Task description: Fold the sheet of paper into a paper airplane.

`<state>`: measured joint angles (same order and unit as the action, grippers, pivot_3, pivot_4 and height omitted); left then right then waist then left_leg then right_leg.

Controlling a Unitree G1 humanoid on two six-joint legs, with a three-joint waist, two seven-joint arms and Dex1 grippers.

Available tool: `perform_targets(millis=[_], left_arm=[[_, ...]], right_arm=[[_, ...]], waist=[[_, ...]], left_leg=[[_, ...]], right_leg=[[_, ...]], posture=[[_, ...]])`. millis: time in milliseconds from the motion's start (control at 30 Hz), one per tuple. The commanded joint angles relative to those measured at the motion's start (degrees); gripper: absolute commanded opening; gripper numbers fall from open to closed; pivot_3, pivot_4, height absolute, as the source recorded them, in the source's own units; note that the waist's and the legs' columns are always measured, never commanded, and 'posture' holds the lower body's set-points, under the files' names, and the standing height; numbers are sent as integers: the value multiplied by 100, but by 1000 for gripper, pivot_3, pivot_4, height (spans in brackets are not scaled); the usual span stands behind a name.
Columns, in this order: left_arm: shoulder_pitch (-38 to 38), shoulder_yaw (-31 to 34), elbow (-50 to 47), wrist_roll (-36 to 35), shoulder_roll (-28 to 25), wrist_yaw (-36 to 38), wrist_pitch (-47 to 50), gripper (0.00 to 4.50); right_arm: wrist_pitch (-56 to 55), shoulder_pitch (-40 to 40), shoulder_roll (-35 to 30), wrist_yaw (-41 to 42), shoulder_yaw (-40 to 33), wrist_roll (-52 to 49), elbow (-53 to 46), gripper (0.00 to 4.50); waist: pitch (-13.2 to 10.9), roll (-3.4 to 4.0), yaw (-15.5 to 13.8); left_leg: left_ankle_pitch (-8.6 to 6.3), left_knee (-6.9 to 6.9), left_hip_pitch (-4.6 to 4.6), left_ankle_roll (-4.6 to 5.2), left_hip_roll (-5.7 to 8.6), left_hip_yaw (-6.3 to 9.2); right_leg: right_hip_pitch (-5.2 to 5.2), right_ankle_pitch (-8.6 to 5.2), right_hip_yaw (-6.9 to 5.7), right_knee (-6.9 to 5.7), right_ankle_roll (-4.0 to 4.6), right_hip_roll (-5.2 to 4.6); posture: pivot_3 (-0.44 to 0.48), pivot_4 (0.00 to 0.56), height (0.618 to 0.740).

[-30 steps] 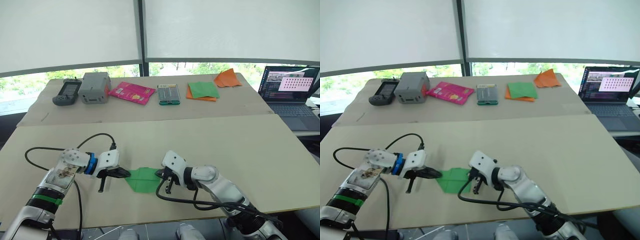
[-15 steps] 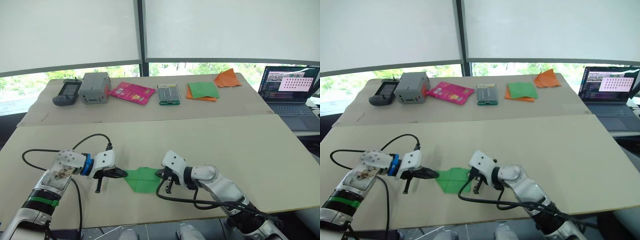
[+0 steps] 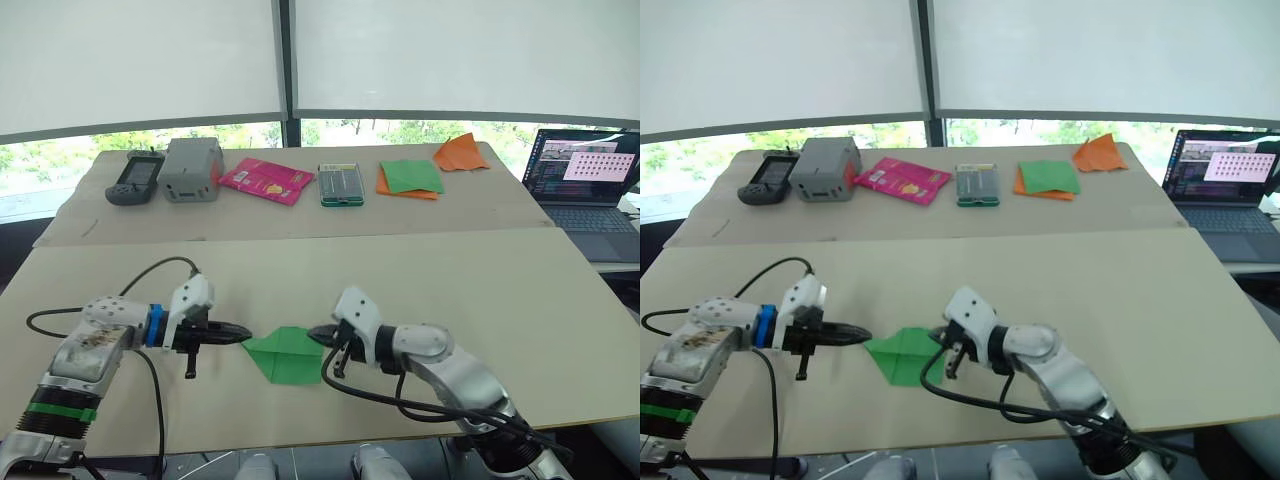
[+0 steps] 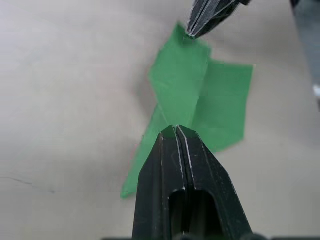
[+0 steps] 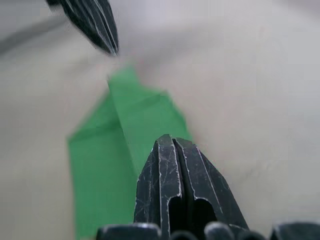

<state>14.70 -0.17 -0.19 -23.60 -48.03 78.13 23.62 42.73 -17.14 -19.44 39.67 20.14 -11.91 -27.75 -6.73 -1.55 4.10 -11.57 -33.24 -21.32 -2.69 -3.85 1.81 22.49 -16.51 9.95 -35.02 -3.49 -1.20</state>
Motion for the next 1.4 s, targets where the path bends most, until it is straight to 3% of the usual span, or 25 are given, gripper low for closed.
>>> perform_targets(millis=[33,167,400,967,1100,1333,1400], left_arm=[[-172,235,-427,-346,-95,-92,384,0],[-343,288,-559,-356,-57,-258,416,0],[-481,265,-897,-506,36,-542,573,0],[-478,414,-1062,-683,186,-950,549,0],[-537,398,-1007,-656,171,-889,485,0],[-518,323,-820,-595,205,-831,325,0],[-505,290,-768,-579,227,-823,284,0]], right_arm=[[349,-36,-64,-56,-397,-417,-667,10],[582,53,-203,-159,-674,-613,-775,1258],[639,121,-329,-190,-560,-639,124,3617],[323,-227,240,160,-356,-832,1190,3617],[297,-240,242,167,-339,-817,1217,2515],[297,-230,233,226,-295,-889,1156,54],[292,-207,246,234,-301,-920,1125,23]], waist=[[-1,3,2],[-10,-4,-7],[-27,-12,-1],[-33,-11,-6],[-33,-10,0],[-33,-11,-3],[-33,-11,-4]], left_leg=[[0,1,1,0,0,0],[-1,1,4,-2,0,-1],[-1,6,4,-3,1,-3],[0,17,7,-1,3,-3],[1,17,8,-1,3,-3],[1,17,8,-1,4,-3],[1,17,8,-1,4,-3]], right_leg=[[-2,0,0,1,0,0],[-1,-1,0,5,1,-2],[1,-1,0,13,3,-8],[-1,0,0,10,2,-5],[-2,1,0,9,2,-4],[-3,1,0,8,2,-4],[-3,1,0,8,2,-4]], posture=[[0,150,740],[0,150,740],[0,150,740],[0,150,740],[0,150,740],[0,150,740],[0,150,740]])
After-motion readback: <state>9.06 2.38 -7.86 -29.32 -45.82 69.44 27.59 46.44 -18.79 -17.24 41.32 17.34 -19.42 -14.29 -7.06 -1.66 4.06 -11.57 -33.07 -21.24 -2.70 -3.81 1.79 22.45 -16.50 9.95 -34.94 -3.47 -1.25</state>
